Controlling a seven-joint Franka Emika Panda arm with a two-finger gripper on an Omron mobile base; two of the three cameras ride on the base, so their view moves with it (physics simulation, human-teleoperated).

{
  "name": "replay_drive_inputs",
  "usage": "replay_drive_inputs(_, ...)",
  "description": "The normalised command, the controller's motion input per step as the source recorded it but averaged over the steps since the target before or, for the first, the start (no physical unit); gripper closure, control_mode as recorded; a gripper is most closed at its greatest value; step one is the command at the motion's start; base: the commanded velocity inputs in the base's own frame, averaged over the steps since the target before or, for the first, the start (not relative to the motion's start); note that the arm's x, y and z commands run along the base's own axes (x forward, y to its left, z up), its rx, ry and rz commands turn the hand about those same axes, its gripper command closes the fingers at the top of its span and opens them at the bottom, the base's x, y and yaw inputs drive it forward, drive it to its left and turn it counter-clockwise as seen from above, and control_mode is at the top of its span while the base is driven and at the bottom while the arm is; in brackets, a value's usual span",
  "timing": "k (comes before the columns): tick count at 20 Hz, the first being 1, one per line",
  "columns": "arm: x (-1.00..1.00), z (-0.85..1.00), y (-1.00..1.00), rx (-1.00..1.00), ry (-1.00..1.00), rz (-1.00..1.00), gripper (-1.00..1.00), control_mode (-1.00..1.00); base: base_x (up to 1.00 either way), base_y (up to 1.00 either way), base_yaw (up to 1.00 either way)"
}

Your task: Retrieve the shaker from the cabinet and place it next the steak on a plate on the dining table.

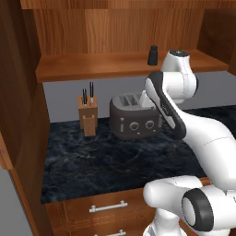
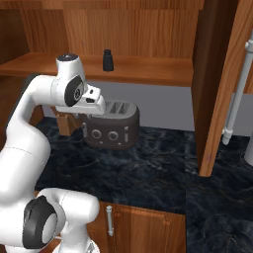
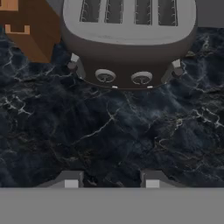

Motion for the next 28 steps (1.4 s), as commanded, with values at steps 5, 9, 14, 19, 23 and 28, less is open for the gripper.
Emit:
replay_drive_inputs(5,-0.24,0.0,-0.09,0.0,-0.17,0.0,-1.0,-1.0,0.0,0.0,0.0)
replay_drive_inputs(9,-0.47,0.05,-0.13,0.0,-0.32,-0.02,-1.0,-1.0,0.0,0.0,0.0)
replay_drive_inputs(14,-0.34,0.25,-0.14,0.0,-0.31,0.0,-1.0,-1.0,0.0,0.0,0.0)
replay_drive_inputs(19,-0.2,0.31,-0.15,0.0,-0.28,0.0,-1.0,-1.0,0.0,0.0,0.0)
replay_drive_inputs(23,-0.11,0.38,-0.11,0.0,-0.27,0.0,-1.0,-1.0,0.0,0.0,0.0)
replay_drive_inputs(28,-0.03,0.47,-0.08,0.0,-0.22,0.0,-1.0,-1.0,0.0,0.0,0.0)
